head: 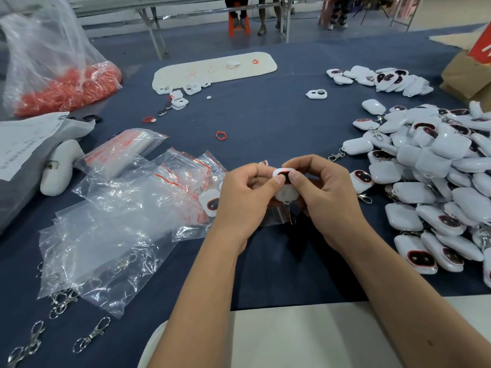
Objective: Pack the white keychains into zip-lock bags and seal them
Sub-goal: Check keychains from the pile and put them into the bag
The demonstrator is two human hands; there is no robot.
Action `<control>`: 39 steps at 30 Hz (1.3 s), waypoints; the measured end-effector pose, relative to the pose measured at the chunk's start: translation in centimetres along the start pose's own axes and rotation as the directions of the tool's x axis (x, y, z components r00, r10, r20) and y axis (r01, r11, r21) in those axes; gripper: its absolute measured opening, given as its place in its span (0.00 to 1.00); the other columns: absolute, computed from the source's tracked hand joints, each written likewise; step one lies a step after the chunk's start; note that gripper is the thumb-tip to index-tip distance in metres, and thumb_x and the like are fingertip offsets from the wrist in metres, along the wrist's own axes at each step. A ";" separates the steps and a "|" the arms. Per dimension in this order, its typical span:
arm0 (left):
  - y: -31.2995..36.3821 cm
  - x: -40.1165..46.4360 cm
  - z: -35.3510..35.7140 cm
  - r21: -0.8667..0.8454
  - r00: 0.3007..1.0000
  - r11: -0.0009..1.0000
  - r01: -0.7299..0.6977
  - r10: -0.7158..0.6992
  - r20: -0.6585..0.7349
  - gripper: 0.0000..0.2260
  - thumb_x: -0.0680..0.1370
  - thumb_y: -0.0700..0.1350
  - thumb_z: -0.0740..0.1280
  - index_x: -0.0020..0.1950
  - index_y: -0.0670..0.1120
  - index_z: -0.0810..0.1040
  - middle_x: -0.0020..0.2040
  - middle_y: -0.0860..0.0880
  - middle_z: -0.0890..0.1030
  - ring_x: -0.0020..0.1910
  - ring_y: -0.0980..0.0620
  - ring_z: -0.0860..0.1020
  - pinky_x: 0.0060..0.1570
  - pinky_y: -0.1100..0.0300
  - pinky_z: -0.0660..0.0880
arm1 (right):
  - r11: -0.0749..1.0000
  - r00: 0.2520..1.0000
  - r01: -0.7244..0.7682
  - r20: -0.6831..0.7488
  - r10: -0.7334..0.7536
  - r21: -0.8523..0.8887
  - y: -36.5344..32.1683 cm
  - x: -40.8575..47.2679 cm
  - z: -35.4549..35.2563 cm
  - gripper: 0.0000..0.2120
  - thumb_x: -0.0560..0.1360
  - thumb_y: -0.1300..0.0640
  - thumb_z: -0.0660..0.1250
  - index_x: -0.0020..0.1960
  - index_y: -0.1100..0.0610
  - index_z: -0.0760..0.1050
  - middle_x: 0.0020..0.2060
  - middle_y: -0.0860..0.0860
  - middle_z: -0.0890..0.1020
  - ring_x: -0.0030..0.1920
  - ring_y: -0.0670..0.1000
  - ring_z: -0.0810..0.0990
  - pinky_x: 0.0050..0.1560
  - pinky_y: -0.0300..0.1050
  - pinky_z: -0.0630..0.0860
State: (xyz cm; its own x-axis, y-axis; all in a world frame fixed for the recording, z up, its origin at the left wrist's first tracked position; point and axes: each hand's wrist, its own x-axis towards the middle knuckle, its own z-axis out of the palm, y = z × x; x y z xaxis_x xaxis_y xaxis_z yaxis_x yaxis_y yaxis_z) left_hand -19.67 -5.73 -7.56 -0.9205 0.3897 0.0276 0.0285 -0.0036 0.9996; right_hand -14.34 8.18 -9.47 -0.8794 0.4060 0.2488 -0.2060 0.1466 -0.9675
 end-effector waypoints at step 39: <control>-0.8 0.2 0.6 0.593 0.918 0.803 0.061 0.188 -0.350 0.12 0.74 0.53 0.75 0.43 0.50 0.75 0.36 0.54 0.79 0.37 0.57 0.77 0.33 0.67 0.66 | 0.996 0.997 -0.066 -0.024 0.067 0.065 0.4 0.2 -0.1 0.07 0.82 0.62 0.70 0.56 0.53 0.84 0.39 0.43 0.87 0.34 0.39 0.81 0.35 0.31 0.74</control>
State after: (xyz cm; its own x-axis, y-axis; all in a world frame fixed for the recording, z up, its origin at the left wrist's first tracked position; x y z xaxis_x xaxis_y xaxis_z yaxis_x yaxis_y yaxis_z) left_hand -19.64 -5.12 -8.40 -0.9757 0.0349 0.2161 0.1975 0.5668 0.7998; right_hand -14.56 8.40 -9.83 -0.8809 0.4361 0.1842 -0.1753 0.0608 -0.9826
